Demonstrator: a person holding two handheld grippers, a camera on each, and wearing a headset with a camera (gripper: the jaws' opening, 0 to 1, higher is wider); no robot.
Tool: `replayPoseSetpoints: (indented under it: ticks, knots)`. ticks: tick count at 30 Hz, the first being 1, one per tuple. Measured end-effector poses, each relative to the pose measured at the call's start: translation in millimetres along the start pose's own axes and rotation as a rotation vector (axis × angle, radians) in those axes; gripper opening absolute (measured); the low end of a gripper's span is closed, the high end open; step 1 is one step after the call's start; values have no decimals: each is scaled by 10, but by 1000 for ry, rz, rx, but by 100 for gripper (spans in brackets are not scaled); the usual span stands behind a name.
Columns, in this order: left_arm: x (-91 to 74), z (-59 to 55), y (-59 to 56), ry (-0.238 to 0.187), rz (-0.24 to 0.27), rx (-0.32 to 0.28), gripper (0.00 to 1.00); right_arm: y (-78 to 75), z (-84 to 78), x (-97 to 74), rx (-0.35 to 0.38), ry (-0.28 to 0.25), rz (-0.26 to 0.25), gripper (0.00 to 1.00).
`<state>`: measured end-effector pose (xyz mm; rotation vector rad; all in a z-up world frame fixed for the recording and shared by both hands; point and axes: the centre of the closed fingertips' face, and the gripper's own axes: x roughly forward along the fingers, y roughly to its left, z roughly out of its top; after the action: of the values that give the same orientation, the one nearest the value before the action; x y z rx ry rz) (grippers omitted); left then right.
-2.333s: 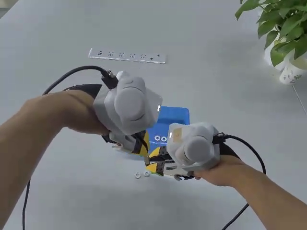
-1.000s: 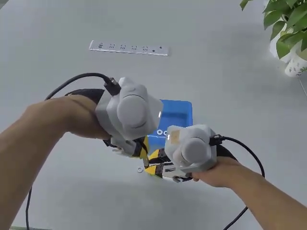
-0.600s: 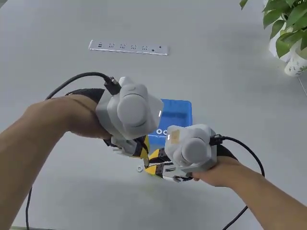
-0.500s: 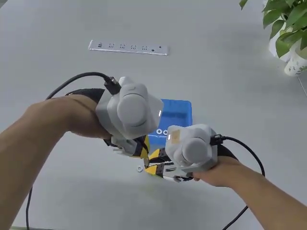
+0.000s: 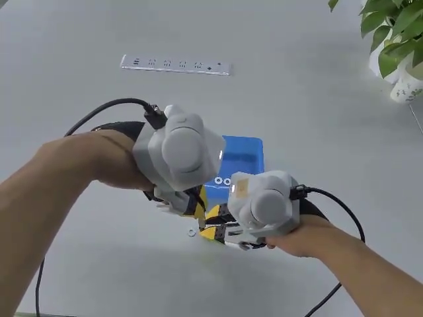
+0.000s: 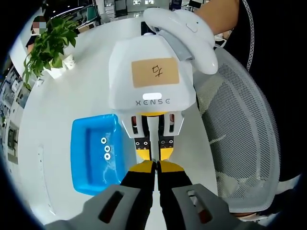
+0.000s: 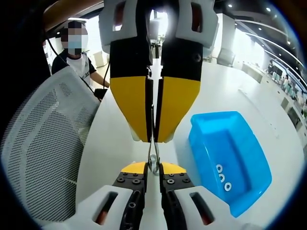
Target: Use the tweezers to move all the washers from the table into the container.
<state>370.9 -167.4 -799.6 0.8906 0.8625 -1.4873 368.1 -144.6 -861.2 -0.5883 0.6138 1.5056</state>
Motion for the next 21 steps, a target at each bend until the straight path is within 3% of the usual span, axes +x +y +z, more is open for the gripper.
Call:
replayPoseSetpoints:
  ticks: [21]
  knots:
    - [13,14,3,-11,1,-7,5,-9,-11,-8,14,-4,-4,9]
